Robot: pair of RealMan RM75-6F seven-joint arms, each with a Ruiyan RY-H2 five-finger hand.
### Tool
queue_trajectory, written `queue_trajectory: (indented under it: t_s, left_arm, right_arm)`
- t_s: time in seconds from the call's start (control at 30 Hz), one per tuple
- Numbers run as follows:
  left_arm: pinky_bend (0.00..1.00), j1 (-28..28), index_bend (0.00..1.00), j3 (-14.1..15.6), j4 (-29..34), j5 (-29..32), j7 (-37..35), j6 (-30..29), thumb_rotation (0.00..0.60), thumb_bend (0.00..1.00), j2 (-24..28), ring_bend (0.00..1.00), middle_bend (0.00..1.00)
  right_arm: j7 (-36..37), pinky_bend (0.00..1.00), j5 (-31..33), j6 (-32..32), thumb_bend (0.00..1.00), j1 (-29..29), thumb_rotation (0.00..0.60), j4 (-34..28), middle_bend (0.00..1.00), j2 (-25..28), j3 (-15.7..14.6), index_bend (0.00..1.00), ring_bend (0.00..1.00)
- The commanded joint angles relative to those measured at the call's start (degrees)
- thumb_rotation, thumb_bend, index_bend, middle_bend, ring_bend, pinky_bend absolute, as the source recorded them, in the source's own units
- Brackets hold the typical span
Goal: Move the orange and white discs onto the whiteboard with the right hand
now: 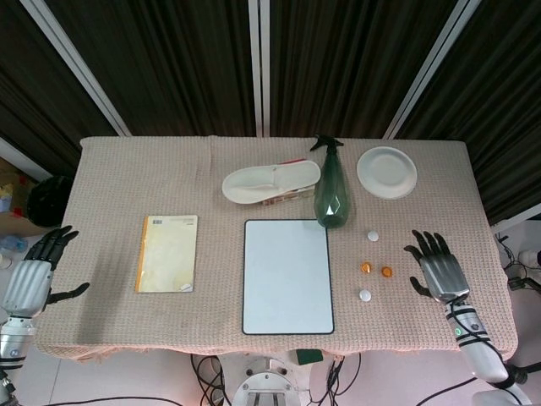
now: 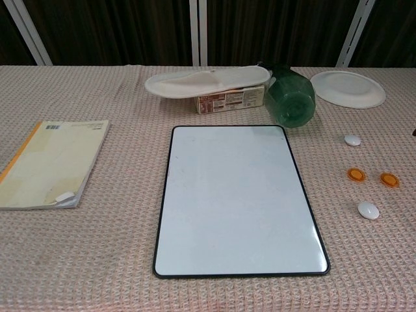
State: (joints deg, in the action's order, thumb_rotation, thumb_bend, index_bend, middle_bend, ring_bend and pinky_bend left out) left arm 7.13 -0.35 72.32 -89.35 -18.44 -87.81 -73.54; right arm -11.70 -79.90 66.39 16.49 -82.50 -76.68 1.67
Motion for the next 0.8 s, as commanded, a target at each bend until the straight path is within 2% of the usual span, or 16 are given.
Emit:
queue_trajectory:
  t_s: [0.03,0.8]
  left_arm:
    - [0.19,0.03,0.13,-0.10,0.48,0.14,0.29,0.32,0.600,0.00,0.36,0.09,0.09]
    - [0.18,0.11,0.13,-0.27,1.84,1.20,1.12,2.80,0.600,0.00,1.55,0.09,0.09]
  right_arm:
    - [-0.96,0.00,-0.18,-0.75,0.30,0.56,0.600,1.73,0.00,-2.17,-0.36,0.29,0.00]
    - [0.44,0.00,-1.51,-1.79,0.33,2.27,0.600,8.89,0.00,-9.41,-0.59,0.40,0.00]
